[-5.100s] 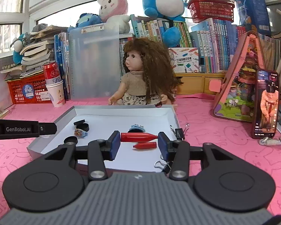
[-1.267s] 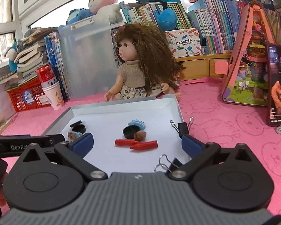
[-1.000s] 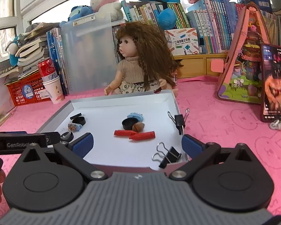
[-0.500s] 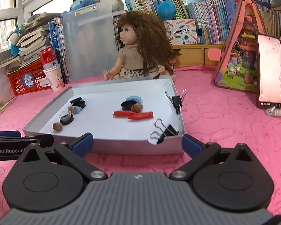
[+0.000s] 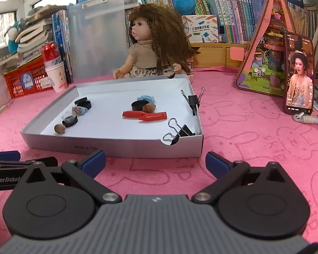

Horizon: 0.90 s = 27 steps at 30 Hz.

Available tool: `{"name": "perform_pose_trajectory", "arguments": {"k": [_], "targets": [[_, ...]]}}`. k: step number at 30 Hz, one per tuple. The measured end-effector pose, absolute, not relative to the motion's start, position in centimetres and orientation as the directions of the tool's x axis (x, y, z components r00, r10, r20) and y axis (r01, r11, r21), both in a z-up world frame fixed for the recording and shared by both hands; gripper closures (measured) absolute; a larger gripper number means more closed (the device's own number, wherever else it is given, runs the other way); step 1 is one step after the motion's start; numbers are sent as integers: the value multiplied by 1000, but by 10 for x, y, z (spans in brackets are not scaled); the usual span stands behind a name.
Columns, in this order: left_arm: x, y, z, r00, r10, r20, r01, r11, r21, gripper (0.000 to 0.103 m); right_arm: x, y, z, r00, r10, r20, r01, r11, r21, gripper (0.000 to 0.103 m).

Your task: Organize rigid objects

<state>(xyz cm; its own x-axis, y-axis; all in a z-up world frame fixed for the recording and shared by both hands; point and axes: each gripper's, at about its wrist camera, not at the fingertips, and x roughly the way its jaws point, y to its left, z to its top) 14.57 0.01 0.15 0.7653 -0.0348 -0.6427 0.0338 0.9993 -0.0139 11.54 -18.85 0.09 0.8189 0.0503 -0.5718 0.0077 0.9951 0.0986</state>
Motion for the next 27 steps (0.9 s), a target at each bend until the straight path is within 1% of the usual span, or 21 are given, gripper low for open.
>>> {"name": "perform_pose_trajectory", "arguments": {"k": [5,12,18,23,27], "targets": [[147,0,-1,763,-31,-645,32,999,-10,10,117,-186,-3,803,51,-594,3,996,90,0],[146,-1,-2,767,-32,-641,36,999,-7,7,124,-183,-9,766,43,-641,9,997,77,0],[146,-1,-3,771,-38,-636,39,999,-12,5,125,-180,-10,760,28,-649,8,999,52,0],[146,0,-5,768,-52,-638,49,999,-22,1,126,-177,-10,756,17,-655,7,999,34,0],[147,-1,-6,768,-50,-639,49,999,-19,1,127,-176,-11,753,10,-658,7,1000,23,0]]}}
